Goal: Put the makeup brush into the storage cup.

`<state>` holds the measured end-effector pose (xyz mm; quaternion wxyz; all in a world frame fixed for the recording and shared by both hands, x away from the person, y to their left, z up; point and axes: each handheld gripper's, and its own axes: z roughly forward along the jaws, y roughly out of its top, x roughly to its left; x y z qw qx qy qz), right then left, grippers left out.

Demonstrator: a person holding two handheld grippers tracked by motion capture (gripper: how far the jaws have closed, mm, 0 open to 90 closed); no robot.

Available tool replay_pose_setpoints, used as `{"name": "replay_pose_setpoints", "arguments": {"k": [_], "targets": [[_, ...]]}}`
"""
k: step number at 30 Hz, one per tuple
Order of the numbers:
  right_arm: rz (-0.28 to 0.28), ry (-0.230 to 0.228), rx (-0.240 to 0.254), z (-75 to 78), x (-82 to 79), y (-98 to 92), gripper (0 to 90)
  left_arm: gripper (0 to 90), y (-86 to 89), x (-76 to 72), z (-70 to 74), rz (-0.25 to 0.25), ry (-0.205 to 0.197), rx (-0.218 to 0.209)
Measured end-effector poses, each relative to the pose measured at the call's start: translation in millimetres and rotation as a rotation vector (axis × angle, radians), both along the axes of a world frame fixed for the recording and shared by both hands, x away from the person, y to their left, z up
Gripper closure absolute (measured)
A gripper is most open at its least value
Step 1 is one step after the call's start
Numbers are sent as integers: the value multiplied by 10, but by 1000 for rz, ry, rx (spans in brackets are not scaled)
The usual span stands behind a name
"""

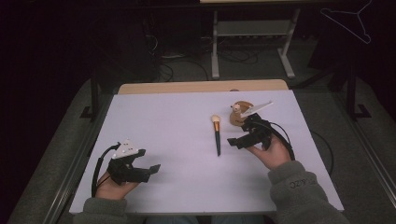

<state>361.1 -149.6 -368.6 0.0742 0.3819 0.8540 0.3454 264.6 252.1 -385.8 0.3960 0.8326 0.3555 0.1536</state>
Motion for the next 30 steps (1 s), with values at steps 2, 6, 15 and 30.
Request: {"name": "replay_pose_setpoints", "arguments": {"k": [2, 6, 15, 30], "targets": [[2, 18, -12, 1, 62, 72, 188, 201, 6, 3, 3, -3, 3, 4], [14, 38, -35, 3, 166, 230, 208, 201, 9, 3, 3, -1, 2, 1], [-1, 89, -71, -114, 374, 476, 266, 202, 15, 3, 8, -3, 5, -2], [-103, 153, -95, -401, 583, 652, 370, 203, 20, 7, 6, -4, 2, -7]]}}
